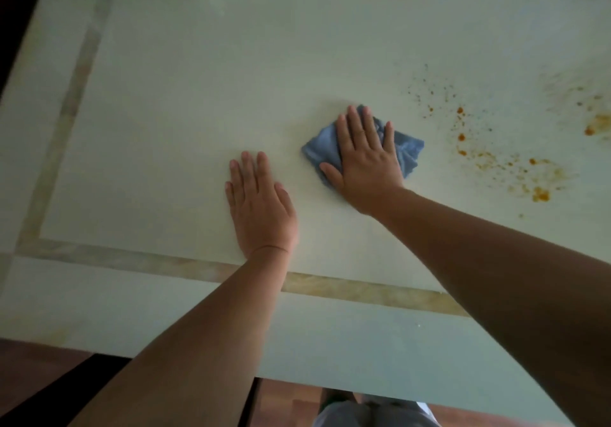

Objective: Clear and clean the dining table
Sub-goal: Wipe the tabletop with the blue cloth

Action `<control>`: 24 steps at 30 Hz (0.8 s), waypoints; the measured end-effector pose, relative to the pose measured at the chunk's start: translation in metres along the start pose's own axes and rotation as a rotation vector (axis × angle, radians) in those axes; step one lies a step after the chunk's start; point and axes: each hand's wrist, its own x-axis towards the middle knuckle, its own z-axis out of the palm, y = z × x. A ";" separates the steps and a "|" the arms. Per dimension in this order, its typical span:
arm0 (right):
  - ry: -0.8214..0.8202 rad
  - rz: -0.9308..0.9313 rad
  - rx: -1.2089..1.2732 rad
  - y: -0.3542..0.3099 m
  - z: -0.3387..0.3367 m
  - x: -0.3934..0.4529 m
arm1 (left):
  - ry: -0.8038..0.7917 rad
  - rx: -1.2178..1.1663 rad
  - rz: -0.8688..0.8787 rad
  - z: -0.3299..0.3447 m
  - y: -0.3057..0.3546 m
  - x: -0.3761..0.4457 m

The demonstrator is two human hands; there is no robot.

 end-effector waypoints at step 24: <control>0.061 -0.221 -0.049 0.016 0.009 -0.039 | 0.003 0.045 0.023 0.000 0.001 0.001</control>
